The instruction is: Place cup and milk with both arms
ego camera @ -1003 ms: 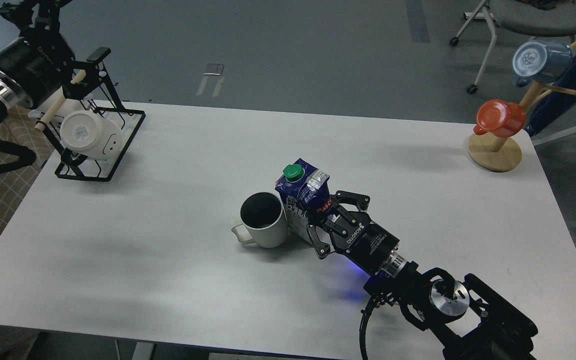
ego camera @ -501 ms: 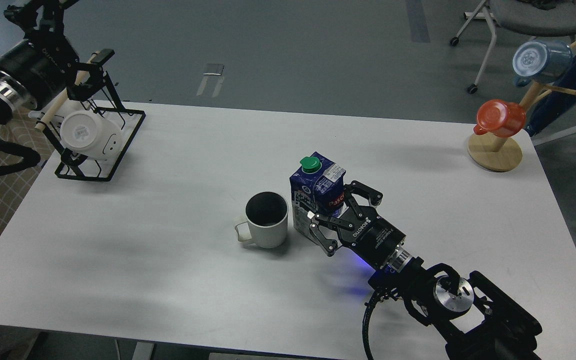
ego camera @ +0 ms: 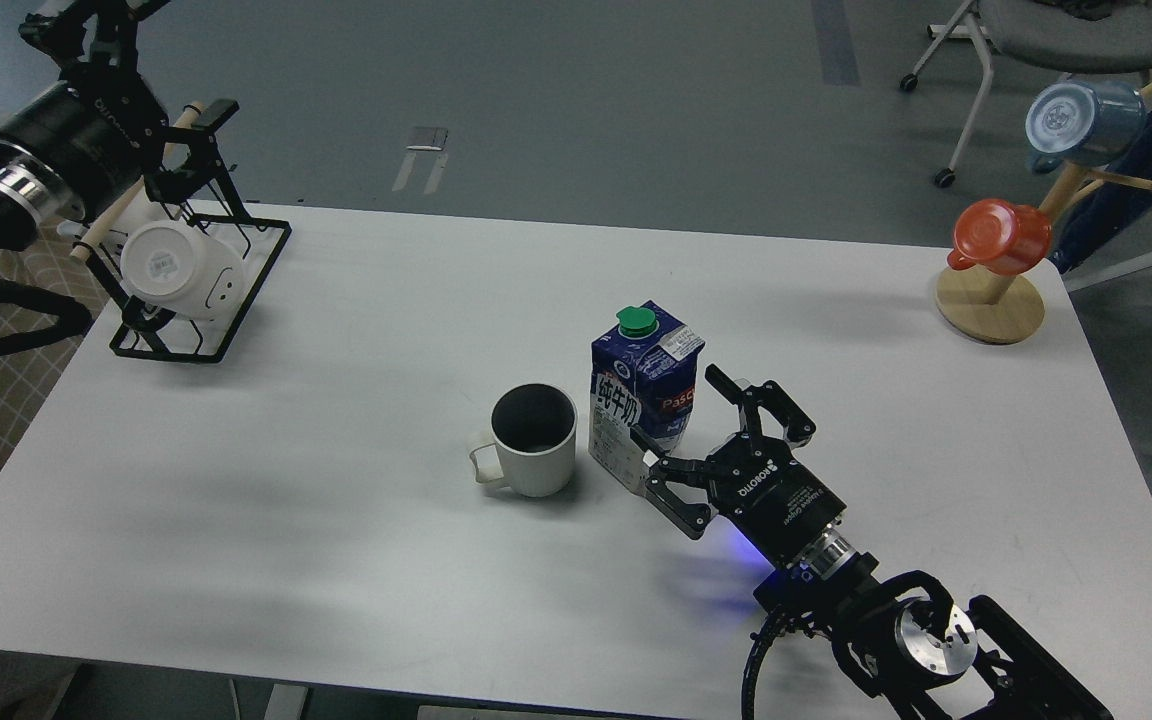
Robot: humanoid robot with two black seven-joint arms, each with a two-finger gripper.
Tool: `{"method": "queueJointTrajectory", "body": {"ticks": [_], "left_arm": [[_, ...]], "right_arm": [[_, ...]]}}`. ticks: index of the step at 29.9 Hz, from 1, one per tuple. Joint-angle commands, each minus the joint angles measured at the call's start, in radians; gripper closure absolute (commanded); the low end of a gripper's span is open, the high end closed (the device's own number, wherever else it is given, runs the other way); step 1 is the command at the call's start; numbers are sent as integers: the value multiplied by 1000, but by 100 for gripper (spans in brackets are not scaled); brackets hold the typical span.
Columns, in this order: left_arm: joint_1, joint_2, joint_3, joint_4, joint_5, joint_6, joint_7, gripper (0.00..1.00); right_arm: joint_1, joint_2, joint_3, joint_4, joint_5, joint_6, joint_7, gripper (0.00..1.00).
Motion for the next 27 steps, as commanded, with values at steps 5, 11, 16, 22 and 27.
{"method": "queueJointTrajectory", "body": {"ticks": [5, 11, 16, 22, 27], "left_arm": [[-4, -55, -17, 0, 20, -10, 1, 2], [-19, -83, -38, 0, 17, -10, -1, 2], [-22, -105, -103, -23, 17, -1, -1, 2], [-22, -105, -175, -63, 15, -11, -12, 2], [-19, -111, -186, -46, 17, -16, -15, 2]], "right_arm": [[-119, -80, 205, 178, -2, 0, 1, 1], [14, -129, 351, 163, -47, 0, -2, 0], [196, -188, 411, 82, -89, 0, -2, 0], [455, -257, 413, -105, -175, 0, -2, 0], [696, -303, 410, -349, -301, 0, -2, 0]]}}
